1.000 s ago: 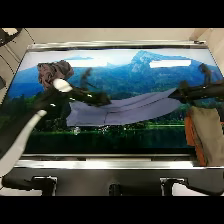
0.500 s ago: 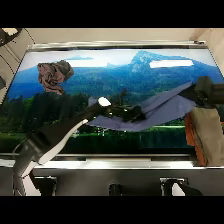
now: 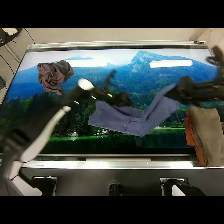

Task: Fold the shirts.

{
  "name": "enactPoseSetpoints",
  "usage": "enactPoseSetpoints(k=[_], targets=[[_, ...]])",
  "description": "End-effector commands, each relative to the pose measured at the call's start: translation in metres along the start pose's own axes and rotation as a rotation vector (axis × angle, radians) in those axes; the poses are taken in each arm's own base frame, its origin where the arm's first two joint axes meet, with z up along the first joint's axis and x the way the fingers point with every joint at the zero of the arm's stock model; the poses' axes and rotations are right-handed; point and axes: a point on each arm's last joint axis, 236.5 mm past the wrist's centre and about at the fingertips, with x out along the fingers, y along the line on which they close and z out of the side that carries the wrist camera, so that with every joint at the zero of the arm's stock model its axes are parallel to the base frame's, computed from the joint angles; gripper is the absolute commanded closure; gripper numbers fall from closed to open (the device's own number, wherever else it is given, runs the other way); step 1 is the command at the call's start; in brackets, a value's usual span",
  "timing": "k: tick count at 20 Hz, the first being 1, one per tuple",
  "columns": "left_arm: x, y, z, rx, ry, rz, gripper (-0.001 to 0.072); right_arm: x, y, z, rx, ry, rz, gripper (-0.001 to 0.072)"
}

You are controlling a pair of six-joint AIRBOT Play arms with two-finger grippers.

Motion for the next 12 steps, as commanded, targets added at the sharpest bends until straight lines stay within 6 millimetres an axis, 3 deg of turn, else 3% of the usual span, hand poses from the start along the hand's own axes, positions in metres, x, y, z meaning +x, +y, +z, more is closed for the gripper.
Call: enactPoseSetpoints(k=[1, 4, 6, 8, 10, 11, 12], targets=[[-0.138, 0.020, 0.043, 0.146, -0.162, 0.259, 0.0687, 0.077, 0.038, 0.007, -0.038, 0.038, 0.079, 0.0655], [-0.258, 0.005, 0.070, 0.172, -0.396, 0.351, 0.0686, 0.159, 0.068, -0.004, -0.009, 0.104, 0.166, 0.0654], [-0.316, -0.007, 0.072, 0.185, -0.508, 0.402, 0.0686, 0.210, 0.078, -0.014, 0.041, 0.139, 0.206, 0.0654], [-0.351, -0.018, 0.064, 0.196, -0.557, 0.436, 0.0686, 0.253, 0.076, -0.027, 0.090, 0.171, 0.207, 0.0654], [-0.366, -0.028, 0.051, 0.204, -0.554, 0.452, 0.0686, 0.286, 0.074, -0.046, 0.151, 0.227, 0.217, 0.0653], [-0.369, -0.033, 0.046, 0.210, -0.551, 0.455, 0.0686, 0.299, 0.073, -0.056, 0.178, 0.257, 0.220, 0.0615], [-0.371, -0.036, 0.044, 0.216, -0.554, 0.456, 0.0686, 0.309, 0.070, -0.064, 0.196, 0.278, 0.215, 0.0354]])
